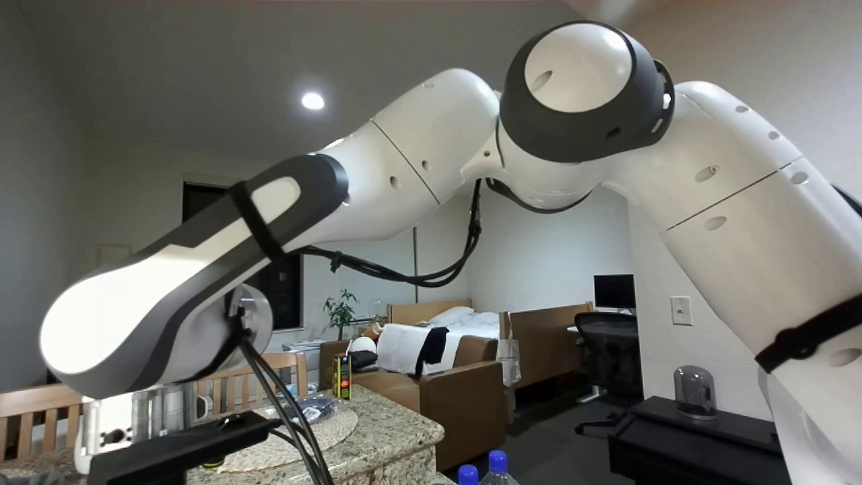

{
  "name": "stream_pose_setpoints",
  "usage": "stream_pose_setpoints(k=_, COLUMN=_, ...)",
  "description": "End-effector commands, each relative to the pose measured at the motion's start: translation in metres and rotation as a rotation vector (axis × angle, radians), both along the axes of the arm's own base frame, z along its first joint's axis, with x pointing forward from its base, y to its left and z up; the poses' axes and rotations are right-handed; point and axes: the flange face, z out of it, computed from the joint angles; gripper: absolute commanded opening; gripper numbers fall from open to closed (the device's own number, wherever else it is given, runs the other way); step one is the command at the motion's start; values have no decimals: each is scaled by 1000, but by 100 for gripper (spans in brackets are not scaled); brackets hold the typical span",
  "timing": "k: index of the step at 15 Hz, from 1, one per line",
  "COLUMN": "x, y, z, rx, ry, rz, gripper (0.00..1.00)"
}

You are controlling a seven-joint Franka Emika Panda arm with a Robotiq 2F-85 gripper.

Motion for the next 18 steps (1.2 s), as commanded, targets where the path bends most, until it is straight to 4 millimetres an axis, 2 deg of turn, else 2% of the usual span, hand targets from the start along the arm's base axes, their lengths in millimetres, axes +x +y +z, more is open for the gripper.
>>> stream_pose_setpoints(k=1, x=-2, y=-5, z=0, rx=7, ry=19, rz=30, gripper=13)
stream_pose_setpoints(k=12, x=-11, y=-6, z=5, rx=-11, ry=2, rz=53, gripper=15)
stream_pose_setpoints(k=18, x=-14, y=-22, z=23, rx=-16, ry=-41, rz=-2, gripper=15)
